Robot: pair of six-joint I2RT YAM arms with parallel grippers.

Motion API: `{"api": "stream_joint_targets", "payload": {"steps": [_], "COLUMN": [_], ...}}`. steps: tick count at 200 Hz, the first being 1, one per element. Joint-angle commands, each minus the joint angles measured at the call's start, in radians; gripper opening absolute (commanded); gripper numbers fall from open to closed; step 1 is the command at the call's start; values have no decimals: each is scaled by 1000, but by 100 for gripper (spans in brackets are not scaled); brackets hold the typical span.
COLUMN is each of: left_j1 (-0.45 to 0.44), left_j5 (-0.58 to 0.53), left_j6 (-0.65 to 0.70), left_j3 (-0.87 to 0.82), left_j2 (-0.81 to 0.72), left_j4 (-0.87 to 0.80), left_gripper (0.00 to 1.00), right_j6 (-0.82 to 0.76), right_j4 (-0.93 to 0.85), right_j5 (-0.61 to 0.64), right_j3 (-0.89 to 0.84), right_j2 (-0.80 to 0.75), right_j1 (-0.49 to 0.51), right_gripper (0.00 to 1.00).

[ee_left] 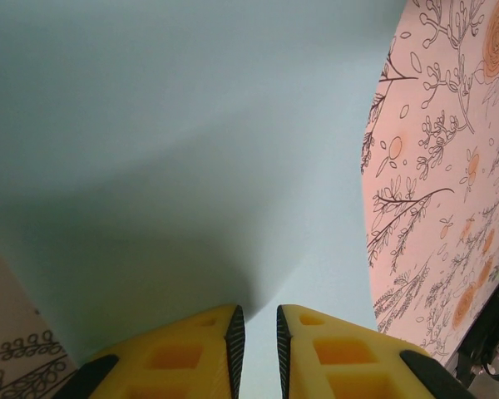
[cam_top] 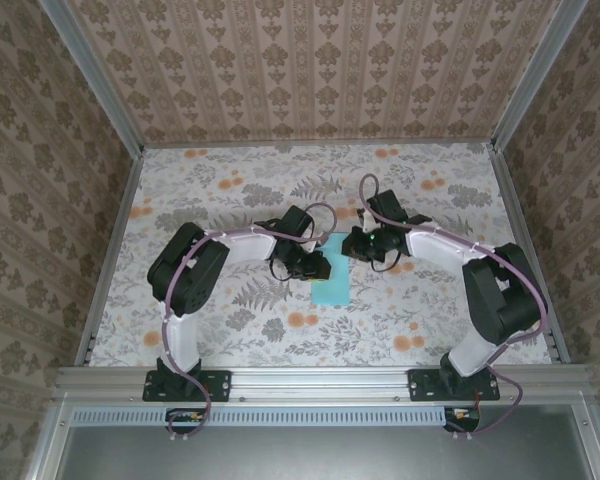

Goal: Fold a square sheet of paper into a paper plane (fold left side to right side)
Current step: Hold the square sheet of paper at the center of the table, then first fold the square sheet of paper in half at the center of the table.

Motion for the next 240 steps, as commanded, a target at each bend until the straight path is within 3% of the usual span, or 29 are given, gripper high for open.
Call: {"api": "stream_joint_targets", "payload": {"steps": [1, 97, 152, 240], "left_j1": [-12, -14, 30, 78], "left_j5": [-41, -37, -12, 19], "left_j6": [-6, -16, -7, 29], "left_j3": [-32, -19, 52, 102], "left_j2": [3, -12, -28, 73], "left_j4": [-41, -39, -32, 14], "left_gripper": [22, 23, 26, 20], "right_j6": [36, 40, 17, -3], "right_j4": [-43, -91, -149, -190], "right_j5": [-24, 36, 74, 111], "right_j3": [-67, -86, -75, -57], "right_j2": [-3, 107, 136, 161], "right_j1": [39, 90, 90, 91], "right_gripper": [10, 10, 9, 8]}}
